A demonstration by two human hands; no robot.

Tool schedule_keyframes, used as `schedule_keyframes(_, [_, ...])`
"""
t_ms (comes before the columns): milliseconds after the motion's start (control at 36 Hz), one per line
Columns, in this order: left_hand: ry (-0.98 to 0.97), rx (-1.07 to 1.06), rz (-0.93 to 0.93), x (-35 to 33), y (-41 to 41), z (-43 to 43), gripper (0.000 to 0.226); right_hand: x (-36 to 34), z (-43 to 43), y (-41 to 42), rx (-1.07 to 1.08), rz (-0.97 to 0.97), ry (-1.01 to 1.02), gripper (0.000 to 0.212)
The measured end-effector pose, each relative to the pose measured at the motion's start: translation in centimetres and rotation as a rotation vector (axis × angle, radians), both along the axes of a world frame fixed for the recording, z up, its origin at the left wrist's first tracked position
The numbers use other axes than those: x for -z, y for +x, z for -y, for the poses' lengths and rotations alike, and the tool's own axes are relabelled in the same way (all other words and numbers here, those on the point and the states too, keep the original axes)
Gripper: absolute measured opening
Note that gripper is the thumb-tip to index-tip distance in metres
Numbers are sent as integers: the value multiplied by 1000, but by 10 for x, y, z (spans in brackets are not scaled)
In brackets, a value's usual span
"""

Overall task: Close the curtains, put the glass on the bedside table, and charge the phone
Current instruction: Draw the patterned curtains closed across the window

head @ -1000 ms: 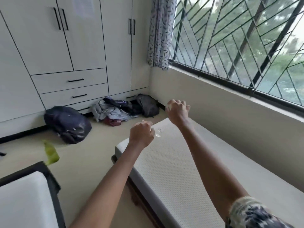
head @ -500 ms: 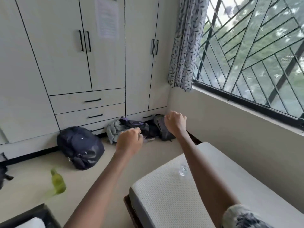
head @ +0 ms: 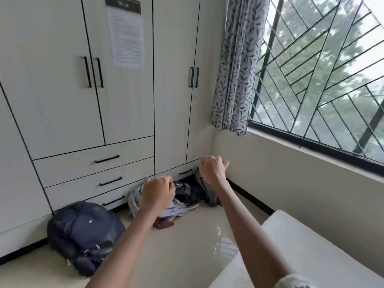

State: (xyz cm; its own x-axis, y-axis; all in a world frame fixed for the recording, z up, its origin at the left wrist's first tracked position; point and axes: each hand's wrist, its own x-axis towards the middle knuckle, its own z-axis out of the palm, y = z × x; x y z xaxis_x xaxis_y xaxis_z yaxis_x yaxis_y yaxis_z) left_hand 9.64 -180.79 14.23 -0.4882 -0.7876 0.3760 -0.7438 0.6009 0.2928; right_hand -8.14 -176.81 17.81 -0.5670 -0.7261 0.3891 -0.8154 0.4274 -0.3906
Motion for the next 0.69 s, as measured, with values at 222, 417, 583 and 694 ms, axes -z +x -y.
schedule_keyframes(222, [-110,150,-17,-35,-23,130,26,-16,103,-19,131,45,-95,22])
schedule_keyframes(417, [-73,275,-29,-6,-73,181,22,7,145,-63,257,46,-18,22])
schedule_keyframes(583, [-47,372,-30,16,-135,220,21,16,168,-120,361,31,16,27])
schedule_keyframes(694, [-46,433,-65,15,-196,251,20,16,187,-172,407,46,70,24])
